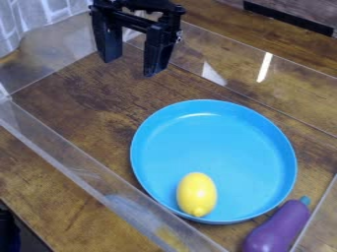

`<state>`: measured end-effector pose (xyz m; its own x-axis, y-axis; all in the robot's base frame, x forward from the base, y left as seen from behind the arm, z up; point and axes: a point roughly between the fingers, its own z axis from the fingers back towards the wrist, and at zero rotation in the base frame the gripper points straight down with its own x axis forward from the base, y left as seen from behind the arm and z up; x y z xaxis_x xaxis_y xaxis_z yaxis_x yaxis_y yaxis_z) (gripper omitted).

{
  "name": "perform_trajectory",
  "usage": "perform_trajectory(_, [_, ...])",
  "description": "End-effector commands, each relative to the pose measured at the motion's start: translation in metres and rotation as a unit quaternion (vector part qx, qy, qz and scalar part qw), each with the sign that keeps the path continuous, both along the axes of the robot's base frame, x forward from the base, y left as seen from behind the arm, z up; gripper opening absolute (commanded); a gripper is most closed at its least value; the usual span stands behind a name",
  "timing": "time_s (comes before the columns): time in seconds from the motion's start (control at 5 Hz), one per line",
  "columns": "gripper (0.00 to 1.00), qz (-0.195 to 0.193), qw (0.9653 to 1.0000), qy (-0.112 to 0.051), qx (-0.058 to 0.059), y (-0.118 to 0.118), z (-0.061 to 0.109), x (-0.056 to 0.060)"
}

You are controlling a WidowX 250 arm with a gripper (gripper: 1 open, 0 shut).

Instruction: Move the carrot to the left side

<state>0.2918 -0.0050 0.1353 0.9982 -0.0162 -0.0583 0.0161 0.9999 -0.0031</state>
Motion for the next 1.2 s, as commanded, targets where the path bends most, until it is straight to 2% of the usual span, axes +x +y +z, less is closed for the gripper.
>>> perform_trajectory(0.0, [1.0, -0.011, 0.9999, 0.005, -0.001, -0.006, -0.008, -0.008])
perform_trajectory(0.2, [1.0, -0.028, 0.9996, 0.007, -0.002, -0.03, -0.008, -0.012])
perform_trajectory(0.4, [1.0, -0.038, 0.9993, 0.001, -0.002, -0.06, -0.007, -0.015])
perform_trajectory(0.6, [1.0, -0.07, 0.9975, -0.007, -0.003, -0.086, -0.013, -0.026])
perform_trajectory(0.8, [1.0, -0.096, 0.9953, -0.01, -0.001, -0.102, -0.031, -0.031])
perform_trajectory(1.0, [1.0, -0.131, 0.9914, -0.008, -0.009, -0.103, -0.052, -0.024])
